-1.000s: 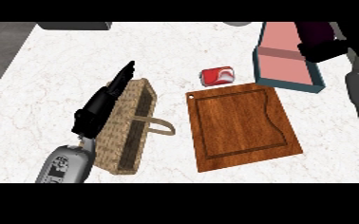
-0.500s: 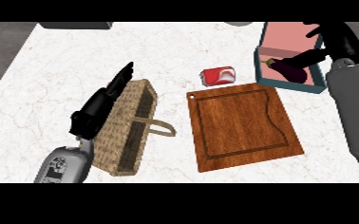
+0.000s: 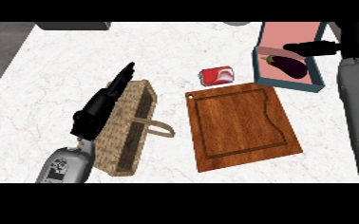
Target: Pick the eggplant from the cutting board and place it in the cardboard box
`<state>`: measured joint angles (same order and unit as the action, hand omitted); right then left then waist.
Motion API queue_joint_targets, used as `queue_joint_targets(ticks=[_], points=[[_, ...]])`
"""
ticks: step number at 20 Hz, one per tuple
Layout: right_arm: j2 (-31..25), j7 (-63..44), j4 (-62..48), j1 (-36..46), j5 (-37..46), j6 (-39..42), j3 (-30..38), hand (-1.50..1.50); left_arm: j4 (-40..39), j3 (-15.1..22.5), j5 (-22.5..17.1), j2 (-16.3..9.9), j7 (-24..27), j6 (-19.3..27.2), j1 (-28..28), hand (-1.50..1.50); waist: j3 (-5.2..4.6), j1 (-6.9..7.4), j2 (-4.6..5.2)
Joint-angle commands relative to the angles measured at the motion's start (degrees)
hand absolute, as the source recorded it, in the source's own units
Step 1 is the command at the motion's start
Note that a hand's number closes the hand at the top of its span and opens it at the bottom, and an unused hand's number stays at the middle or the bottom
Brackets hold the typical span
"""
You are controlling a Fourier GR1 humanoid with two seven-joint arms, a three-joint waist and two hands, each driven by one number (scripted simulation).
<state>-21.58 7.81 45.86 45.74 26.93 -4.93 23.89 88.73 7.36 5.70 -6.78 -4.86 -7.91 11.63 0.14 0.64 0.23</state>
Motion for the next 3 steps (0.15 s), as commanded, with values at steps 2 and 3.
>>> queue_joint_targets(ticks=[2,3], points=[[-5.4,4.7,-3.2,2.2,-11.6,5.4,10.4,-1.50,-1.2,1.0,0.7,1.4,0.3,0.4,0.1,0.00,-0.02,-0.22,0.21],[-4.3,4.7,-3.9,2.2,-11.8,3.7,10.4,-1.50,-3.3,-0.6,0.5,0.3,2.2,0.1,0.5,0.00,-0.08,-0.22,0.15]])
